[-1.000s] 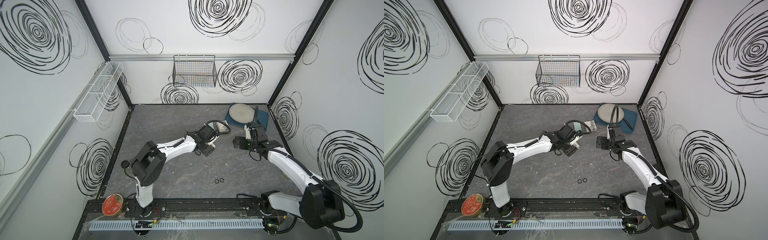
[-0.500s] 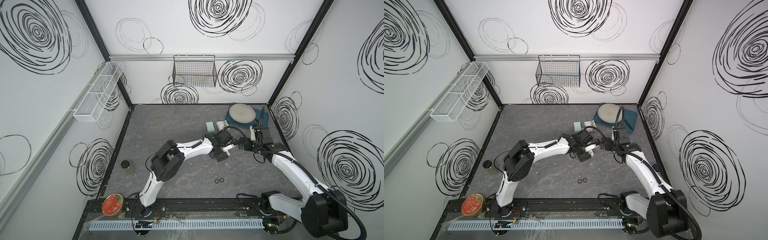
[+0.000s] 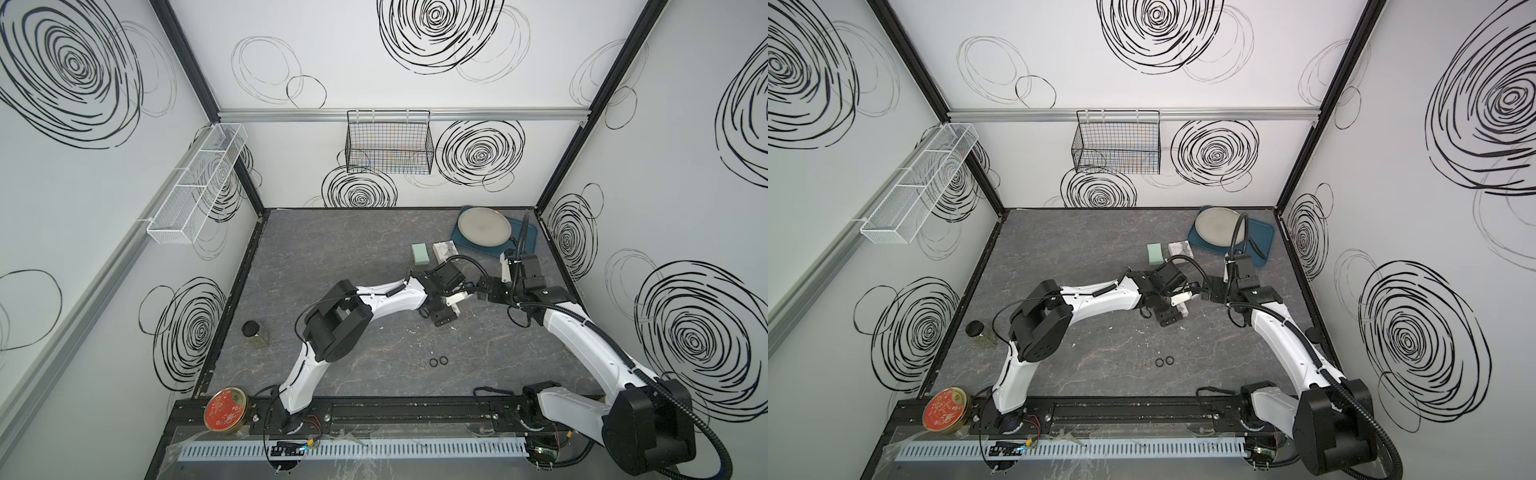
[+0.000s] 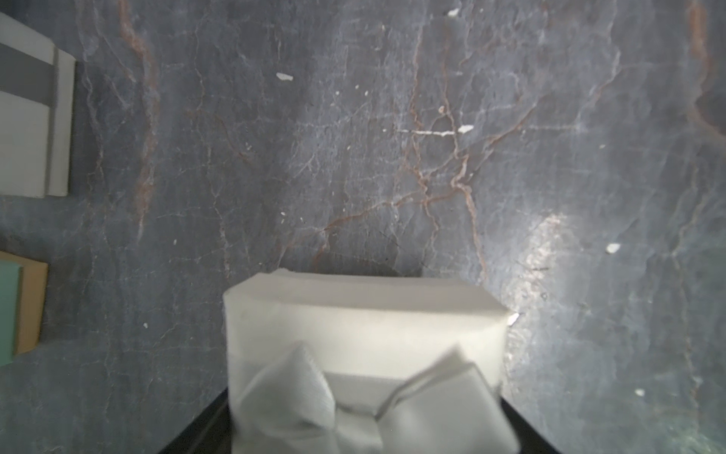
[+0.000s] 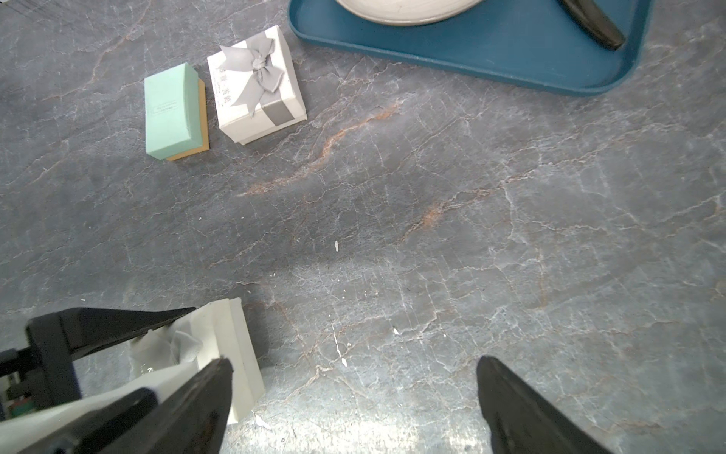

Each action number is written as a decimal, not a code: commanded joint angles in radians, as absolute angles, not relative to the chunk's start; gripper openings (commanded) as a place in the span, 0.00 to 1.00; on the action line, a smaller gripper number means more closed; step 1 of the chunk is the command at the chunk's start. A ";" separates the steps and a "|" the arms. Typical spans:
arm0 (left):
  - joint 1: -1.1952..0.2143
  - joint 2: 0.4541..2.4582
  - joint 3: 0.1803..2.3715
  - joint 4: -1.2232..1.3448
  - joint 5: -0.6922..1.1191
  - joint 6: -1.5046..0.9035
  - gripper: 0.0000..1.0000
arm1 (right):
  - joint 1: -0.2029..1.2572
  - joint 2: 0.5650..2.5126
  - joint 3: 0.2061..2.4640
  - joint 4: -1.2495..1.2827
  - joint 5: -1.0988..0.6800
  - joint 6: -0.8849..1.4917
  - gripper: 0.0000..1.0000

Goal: Take the rings out of the lift-off lid box
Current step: Move the jewelry box to the center of the board.

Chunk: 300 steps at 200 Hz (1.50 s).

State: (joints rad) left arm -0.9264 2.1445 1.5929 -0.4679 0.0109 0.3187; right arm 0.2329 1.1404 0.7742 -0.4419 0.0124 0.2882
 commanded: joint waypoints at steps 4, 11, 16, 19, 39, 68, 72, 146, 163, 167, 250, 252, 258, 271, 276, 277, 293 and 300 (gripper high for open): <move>-0.913 2.177 1.565 -0.469 0.020 0.326 0.80 | 0.235 1.120 0.773 -0.431 -0.003 0.285 1.00; -0.910 2.178 1.563 -0.466 0.018 0.324 0.80 | 0.236 1.121 0.773 -0.430 -0.003 0.284 1.00; -0.906 2.178 1.562 -0.465 0.021 0.322 0.80 | 0.236 1.121 0.773 -0.429 -0.003 0.285 1.00; -0.904 2.178 1.560 -0.465 0.024 0.323 0.81 | 0.236 1.122 0.772 -0.428 -0.004 0.284 1.00; -0.888 2.175 1.550 -0.456 0.032 0.320 0.80 | 0.236 1.127 0.769 -0.421 -0.010 0.285 1.00; -0.877 2.165 1.534 -0.446 0.036 0.321 0.83 | 0.235 1.135 0.771 -0.413 -0.015 0.282 1.00; -0.877 2.163 1.533 -0.446 0.037 0.322 0.83 | 0.236 1.134 0.772 -0.413 -0.014 0.282 1.00; -0.842 2.054 1.486 -0.398 0.047 0.341 1.00 | 0.236 1.134 0.808 -0.437 -0.008 0.259 1.00; -0.816 1.972 1.455 -0.357 0.024 0.334 1.00 | 0.236 1.132 0.813 -0.438 -0.019 0.249 1.00; -0.810 1.949 1.447 -0.350 0.013 0.332 1.00 | 0.235 1.131 0.812 -0.435 -0.027 0.245 1.00; -0.686 1.337 0.941 -0.029 -0.071 0.152 1.00 | 0.405 1.280 0.884 -0.367 -0.122 0.225 1.00; -0.687 1.326 0.928 -0.025 -0.080 0.146 0.99 | 0.409 1.286 0.886 -0.368 -0.119 0.228 1.00; -0.687 1.296 0.885 -0.018 -0.093 0.132 1.00 | 0.436 1.319 0.908 -0.375 -0.088 0.260 1.00; -0.689 1.235 0.787 0.016 -0.114 0.095 1.00 | 0.464 1.376 0.950 -0.406 -0.066 0.325 1.00; -0.690 1.211 0.748 0.036 -0.116 0.083 1.00 | 0.467 1.395 0.969 -0.428 -0.043 0.377 1.00; -0.690 1.206 0.740 0.040 -0.117 0.081 1.00 | 0.468 1.399 0.972 -0.433 -0.038 0.389 1.00; -0.703 1.135 0.619 0.116 -0.143 0.055 1.00 | 0.485 1.426 0.969 -0.408 -0.016 0.480 1.00; -0.709 1.104 0.573 0.146 -0.147 0.052 1.00 | 0.501 1.428 0.959 -0.387 -0.010 0.510 1.00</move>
